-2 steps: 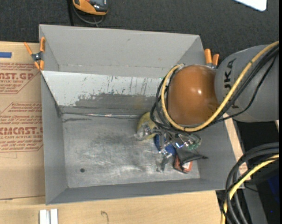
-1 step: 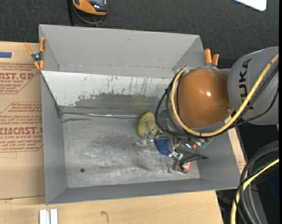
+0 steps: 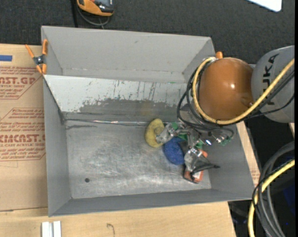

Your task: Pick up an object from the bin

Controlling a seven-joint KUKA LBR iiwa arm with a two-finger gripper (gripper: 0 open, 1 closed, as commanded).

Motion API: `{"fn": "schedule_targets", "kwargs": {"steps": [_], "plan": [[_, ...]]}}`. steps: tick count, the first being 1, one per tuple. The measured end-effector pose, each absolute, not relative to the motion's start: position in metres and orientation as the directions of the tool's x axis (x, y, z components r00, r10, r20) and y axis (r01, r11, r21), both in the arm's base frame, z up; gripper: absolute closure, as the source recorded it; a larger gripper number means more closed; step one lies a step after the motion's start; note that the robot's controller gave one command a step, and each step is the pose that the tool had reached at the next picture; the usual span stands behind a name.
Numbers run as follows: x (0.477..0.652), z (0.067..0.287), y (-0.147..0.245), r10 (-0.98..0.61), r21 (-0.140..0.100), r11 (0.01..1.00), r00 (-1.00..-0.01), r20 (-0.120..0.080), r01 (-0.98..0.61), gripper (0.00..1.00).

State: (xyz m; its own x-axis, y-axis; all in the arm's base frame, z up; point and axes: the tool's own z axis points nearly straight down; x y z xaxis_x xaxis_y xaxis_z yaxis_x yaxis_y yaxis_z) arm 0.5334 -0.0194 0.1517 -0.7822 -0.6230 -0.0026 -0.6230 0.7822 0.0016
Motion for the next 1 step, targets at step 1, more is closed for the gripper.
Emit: {"fn": "schedule_targets", "kwargs": {"steps": [1], "plan": [[0.5513, 0.1236, -0.032, -0.536, -0.006, 0.844, -0.844, -0.002, -0.536, 0.0]]}}
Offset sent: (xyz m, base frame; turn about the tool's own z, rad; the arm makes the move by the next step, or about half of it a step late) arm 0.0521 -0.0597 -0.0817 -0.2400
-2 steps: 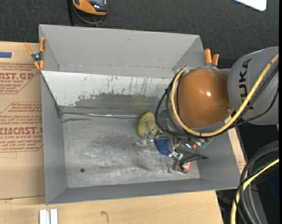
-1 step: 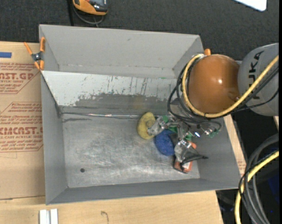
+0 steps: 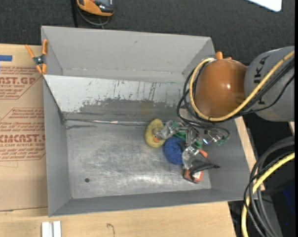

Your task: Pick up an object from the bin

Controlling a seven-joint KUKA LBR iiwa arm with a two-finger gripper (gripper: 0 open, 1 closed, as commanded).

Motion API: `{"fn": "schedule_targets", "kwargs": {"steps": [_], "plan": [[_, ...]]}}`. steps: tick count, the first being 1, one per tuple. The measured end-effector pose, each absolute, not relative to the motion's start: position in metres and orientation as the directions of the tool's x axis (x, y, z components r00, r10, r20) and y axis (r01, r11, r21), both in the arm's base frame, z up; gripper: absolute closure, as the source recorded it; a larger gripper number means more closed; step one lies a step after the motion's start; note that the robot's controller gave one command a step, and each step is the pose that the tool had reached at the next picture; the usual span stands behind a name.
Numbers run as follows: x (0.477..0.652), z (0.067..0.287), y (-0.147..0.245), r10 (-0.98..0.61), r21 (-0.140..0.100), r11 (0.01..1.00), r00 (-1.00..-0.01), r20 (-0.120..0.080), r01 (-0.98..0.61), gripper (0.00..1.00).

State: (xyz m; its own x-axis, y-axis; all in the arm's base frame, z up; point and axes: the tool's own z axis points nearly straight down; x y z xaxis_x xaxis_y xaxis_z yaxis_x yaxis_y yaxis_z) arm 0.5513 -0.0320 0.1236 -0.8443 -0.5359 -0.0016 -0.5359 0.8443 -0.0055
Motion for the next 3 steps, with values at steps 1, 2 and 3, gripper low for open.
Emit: {"fn": "schedule_targets", "kwargs": {"steps": [1, 2, 3], "plan": [[0.5756, 0.1111, -0.0442, -0.639, -0.015, 0.77, -0.769, -0.027, -0.638, 0.0], [0.5808, 0.1111, -0.0522, -0.785, -0.035, 0.62, -0.619, -0.029, -0.784, 0.0], [0.5715, 0.1089, -0.0536, -0.61, -0.021, 0.792, -0.792, -0.031, -0.61, 0.0]]}}
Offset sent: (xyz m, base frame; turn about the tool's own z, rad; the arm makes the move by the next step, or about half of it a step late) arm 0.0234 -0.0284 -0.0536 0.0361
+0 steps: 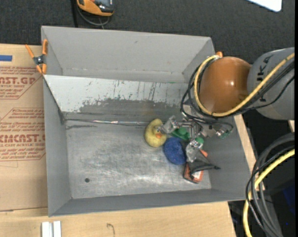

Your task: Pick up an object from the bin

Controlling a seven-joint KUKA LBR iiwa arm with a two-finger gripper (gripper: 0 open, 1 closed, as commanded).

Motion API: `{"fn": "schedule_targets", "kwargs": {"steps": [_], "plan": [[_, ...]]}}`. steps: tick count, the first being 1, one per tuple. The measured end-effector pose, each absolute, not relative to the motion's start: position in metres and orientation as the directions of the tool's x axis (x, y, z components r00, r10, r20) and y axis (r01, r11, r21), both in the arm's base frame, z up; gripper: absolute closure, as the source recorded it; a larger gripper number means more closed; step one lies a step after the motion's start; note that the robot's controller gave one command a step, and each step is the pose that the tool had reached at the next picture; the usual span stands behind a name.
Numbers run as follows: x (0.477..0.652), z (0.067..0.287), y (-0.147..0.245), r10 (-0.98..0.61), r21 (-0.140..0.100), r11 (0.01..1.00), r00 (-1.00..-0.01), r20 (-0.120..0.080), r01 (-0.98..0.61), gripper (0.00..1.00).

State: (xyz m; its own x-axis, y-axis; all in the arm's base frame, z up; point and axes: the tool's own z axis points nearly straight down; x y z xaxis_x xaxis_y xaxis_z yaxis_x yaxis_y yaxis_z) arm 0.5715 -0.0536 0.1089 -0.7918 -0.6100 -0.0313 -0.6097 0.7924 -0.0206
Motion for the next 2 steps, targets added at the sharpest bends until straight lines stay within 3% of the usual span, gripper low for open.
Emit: {"fn": "schedule_targets", "kwargs": {"steps": [1, 2], "plan": [[0.5694, 0.1073, -0.0534, -0.527, -0.013, 0.85, -0.85, -0.032, -0.526, 0.0], [0.5718, 0.1057, -0.0619, -0.624, -0.023, 0.781, -0.781, -0.038, -0.624, 0.0]]}}
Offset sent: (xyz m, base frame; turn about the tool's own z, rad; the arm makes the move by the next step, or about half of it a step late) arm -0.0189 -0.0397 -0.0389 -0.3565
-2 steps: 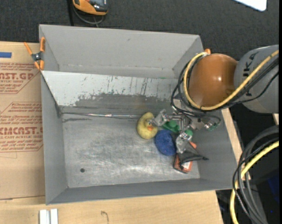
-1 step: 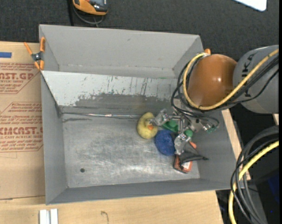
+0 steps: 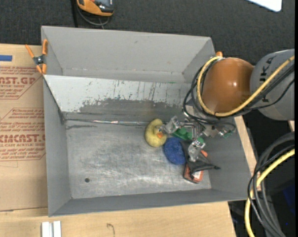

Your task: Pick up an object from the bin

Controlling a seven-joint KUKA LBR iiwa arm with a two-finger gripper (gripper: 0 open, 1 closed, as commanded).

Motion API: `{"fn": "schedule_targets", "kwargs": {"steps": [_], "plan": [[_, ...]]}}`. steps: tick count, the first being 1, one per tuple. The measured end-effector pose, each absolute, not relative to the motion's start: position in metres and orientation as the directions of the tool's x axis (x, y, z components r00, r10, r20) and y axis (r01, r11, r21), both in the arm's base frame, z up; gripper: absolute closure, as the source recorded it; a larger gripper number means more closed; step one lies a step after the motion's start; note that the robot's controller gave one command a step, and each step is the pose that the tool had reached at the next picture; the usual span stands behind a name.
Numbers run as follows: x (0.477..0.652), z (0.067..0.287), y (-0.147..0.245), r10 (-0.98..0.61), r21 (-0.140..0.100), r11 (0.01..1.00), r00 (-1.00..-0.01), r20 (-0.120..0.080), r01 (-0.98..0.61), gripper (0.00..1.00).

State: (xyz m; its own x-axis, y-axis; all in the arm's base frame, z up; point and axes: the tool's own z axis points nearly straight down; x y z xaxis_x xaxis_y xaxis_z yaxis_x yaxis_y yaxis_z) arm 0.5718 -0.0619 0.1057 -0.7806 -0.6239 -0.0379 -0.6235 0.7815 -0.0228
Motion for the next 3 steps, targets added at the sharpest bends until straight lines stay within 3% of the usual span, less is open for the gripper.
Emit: {"fn": "schedule_targets", "kwargs": {"steps": [1, 2, 3], "plan": [[0.571, 0.106, -0.063, -0.624, -0.022, 0.781, -0.781, -0.036, -0.624, 0.0], [0.563, 0.091, -0.065, -0.624, -0.008, 0.781, -0.781, -0.013, -0.624, 1.0], [0.561, 0.09, -0.064, -0.624, -0.002, 0.782, -0.781, -0.008, -0.624, 0.0]]}}
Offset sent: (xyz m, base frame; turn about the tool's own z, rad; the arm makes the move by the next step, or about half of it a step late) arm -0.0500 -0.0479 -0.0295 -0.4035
